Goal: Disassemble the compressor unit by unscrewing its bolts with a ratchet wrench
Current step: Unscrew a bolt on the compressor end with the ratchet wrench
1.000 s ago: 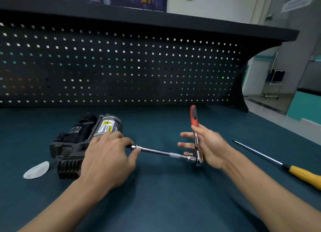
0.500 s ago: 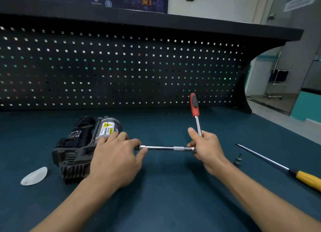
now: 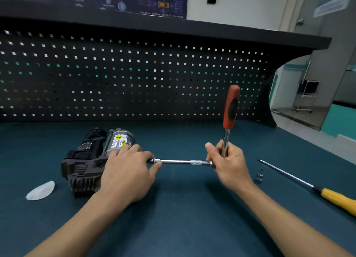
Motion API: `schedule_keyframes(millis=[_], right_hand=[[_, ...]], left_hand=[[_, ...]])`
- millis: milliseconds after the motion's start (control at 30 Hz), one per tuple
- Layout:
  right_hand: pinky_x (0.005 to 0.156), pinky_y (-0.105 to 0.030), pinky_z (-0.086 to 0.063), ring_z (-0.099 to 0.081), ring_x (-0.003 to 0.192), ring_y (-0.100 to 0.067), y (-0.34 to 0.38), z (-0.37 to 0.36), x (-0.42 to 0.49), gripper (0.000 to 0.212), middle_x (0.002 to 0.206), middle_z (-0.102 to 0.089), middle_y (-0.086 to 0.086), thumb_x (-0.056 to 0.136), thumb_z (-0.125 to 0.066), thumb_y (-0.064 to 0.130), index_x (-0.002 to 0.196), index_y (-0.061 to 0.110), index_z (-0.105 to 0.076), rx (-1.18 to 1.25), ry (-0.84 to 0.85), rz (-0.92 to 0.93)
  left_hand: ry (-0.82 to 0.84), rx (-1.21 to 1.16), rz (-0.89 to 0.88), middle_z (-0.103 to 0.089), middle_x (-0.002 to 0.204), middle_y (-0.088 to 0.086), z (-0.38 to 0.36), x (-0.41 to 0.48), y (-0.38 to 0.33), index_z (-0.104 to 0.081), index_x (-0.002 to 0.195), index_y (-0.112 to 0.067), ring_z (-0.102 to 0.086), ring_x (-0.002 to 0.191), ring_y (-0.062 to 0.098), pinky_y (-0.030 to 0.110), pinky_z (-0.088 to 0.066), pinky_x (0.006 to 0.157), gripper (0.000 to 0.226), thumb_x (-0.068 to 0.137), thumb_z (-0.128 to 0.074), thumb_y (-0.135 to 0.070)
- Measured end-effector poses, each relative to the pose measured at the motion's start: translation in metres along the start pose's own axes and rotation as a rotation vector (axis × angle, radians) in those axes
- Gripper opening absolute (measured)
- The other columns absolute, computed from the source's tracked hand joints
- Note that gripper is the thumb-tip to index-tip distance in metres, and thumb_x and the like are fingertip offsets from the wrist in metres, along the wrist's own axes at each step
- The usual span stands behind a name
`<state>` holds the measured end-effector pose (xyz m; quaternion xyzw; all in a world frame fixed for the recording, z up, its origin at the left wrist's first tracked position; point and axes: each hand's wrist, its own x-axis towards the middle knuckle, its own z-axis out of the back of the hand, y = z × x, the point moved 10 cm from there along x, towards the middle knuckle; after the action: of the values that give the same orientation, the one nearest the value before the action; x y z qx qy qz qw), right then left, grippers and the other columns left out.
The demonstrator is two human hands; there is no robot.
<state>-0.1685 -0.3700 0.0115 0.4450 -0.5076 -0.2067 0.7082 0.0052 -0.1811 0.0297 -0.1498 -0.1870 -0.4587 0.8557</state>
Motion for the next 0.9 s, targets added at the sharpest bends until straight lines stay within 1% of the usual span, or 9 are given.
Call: schedule_keyframes(millis=[133, 233, 367, 467, 567, 633, 700, 800, 900], right_hand=[[0.051, -0.019, -0.04, -0.05, 0.047, -0.006, -0.003, -0.003, 0.001, 0.039, 0.055, -0.061, 0.002, 0.098, -0.063, 0.032, 0.071, 0.007, -0.054, -0.102, 0.03, -0.051], [0.051, -0.027, -0.04, -0.05, 0.047, -0.01, -0.015, -0.005, 0.002, 0.032, 0.059, -0.066, -0.002, 0.098, -0.061, 0.033, 0.074, 0.014, -0.053, -0.109, 0.04, -0.221], [0.035, -0.019, -0.028, -0.039, 0.036, -0.01, -0.033, -0.005, -0.003, 0.032, 0.06, -0.063, -0.003, 0.098, -0.062, 0.034, 0.076, 0.014, -0.05, 0.019, 0.023, -0.474], [0.034, -0.017, -0.02, -0.031, 0.034, -0.009, -0.041, -0.008, -0.009, 0.031, 0.067, -0.061, -0.003, 0.096, -0.064, 0.037, 0.081, 0.015, -0.049, 0.063, 0.054, -0.612], [0.032, -0.015, -0.018, -0.03, 0.034, -0.008, -0.049, -0.012, -0.016, 0.03, 0.057, -0.06, 0.001, 0.094, -0.066, 0.038, 0.086, 0.015, -0.049, 0.151, 0.096, -0.753], [0.03, -0.015, -0.019, -0.03, 0.033, -0.006, -0.054, -0.014, -0.021, 0.032, 0.049, -0.051, 0.003, 0.093, -0.066, 0.04, 0.084, 0.016, -0.048, 0.204, 0.134, -0.843], [0.027, -0.015, -0.019, -0.029, 0.032, -0.005, -0.058, -0.016, -0.025, 0.033, 0.055, -0.048, 0.002, 0.092, -0.066, 0.041, 0.083, 0.017, -0.047, 0.229, 0.171, -0.919], [0.028, -0.015, -0.021, -0.029, 0.032, -0.006, -0.061, -0.018, -0.026, 0.031, 0.07, -0.069, -0.011, 0.093, -0.065, 0.041, 0.089, 0.016, -0.045, 0.157, 0.23, -0.945], [0.033, -0.017, -0.023, -0.031, 0.034, -0.009, -0.057, -0.013, -0.017, 0.036, 0.071, -0.073, -0.013, 0.09, -0.066, 0.047, 0.091, 0.017, -0.047, -0.039, 0.234, -0.824]], left_hand=[[-0.019, -0.027, 0.002, -0.056, 0.102, -0.016, 0.001, 0.0, 0.0, -0.067, 0.11, -0.041, -0.049, 0.107, 0.012, 0.031, -0.033, 0.096, 0.04, 0.093, -0.039, -0.065], [-0.031, -0.053, 0.006, -0.057, 0.1, -0.017, 0.002, 0.0, 0.001, -0.069, 0.108, -0.04, -0.05, 0.105, 0.012, 0.031, -0.033, 0.094, 0.039, 0.092, -0.042, -0.064], [-0.045, -0.065, 0.009, -0.057, 0.098, -0.017, 0.003, 0.001, 0.001, -0.07, 0.106, -0.04, -0.05, 0.104, 0.012, 0.031, -0.032, 0.093, 0.037, 0.092, -0.045, -0.063], [-0.056, -0.071, 0.009, -0.058, 0.099, -0.017, 0.003, 0.0, 0.001, -0.07, 0.106, -0.04, -0.05, 0.103, 0.013, 0.031, -0.033, 0.094, 0.036, 0.092, -0.045, -0.063], [-0.065, -0.072, 0.011, -0.058, 0.099, -0.017, 0.003, 0.0, 0.002, -0.07, 0.106, -0.04, -0.051, 0.103, 0.013, 0.032, -0.034, 0.094, 0.037, 0.092, -0.045, -0.063], [-0.069, -0.069, 0.007, -0.059, 0.1, -0.017, 0.003, -0.001, 0.001, -0.07, 0.106, -0.04, -0.051, 0.103, 0.014, 0.032, -0.034, 0.094, 0.037, 0.092, -0.044, -0.063], [-0.077, -0.058, 0.003, -0.06, 0.101, -0.017, 0.003, -0.001, 0.0, -0.07, 0.106, -0.039, -0.051, 0.103, 0.014, 0.033, -0.035, 0.094, 0.038, 0.092, -0.044, -0.063], [-0.086, -0.029, -0.003, -0.06, 0.101, -0.016, 0.003, -0.002, 0.0, -0.07, 0.106, -0.038, -0.052, 0.101, 0.015, 0.032, -0.035, 0.092, 0.039, 0.092, -0.042, -0.063], [-0.096, -0.001, -0.015, -0.061, 0.099, -0.014, 0.003, -0.004, -0.002, -0.07, 0.105, -0.037, -0.054, 0.1, 0.017, 0.033, -0.037, 0.09, 0.04, 0.092, -0.042, -0.062]])
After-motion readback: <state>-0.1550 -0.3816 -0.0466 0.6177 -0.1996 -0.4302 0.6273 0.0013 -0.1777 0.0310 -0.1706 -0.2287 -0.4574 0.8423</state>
